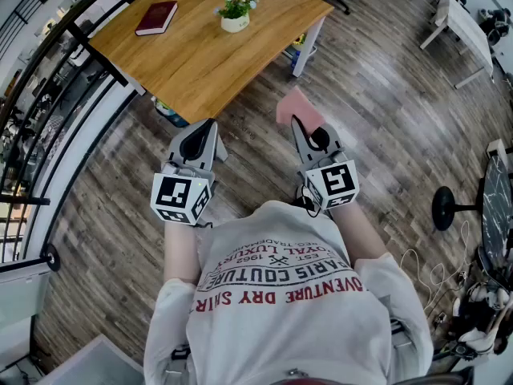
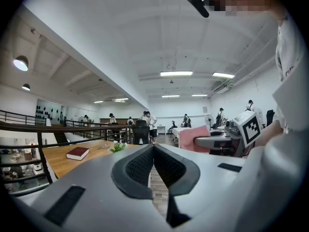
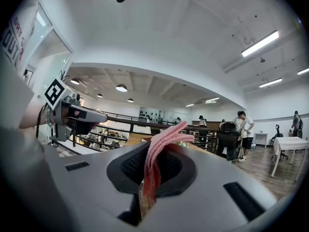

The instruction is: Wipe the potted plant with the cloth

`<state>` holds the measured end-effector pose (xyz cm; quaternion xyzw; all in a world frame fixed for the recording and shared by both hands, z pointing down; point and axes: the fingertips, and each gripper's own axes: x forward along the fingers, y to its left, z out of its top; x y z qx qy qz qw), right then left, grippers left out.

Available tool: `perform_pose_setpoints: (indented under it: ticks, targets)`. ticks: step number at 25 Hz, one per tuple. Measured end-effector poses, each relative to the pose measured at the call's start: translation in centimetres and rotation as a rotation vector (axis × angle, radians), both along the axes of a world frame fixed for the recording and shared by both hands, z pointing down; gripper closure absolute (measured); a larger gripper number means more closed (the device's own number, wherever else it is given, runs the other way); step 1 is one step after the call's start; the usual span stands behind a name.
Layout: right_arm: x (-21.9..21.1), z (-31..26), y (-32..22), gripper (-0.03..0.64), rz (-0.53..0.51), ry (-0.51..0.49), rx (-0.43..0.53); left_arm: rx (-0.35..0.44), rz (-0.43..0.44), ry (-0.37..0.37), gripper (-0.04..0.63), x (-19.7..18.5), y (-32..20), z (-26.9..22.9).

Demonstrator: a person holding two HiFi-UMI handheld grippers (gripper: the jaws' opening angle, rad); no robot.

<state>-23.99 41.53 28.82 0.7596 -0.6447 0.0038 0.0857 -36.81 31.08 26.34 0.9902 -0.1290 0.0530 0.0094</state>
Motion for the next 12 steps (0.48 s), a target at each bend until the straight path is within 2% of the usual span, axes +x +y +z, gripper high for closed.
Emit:
perform_pose_setpoints:
  ticks: [12]
  targets:
    - [1.5,1.0,-1.2,0.581,0.001,-0.02,-0.02,-0.021,-0.008,-0.013,0.578,1.5,-1.3,1.1]
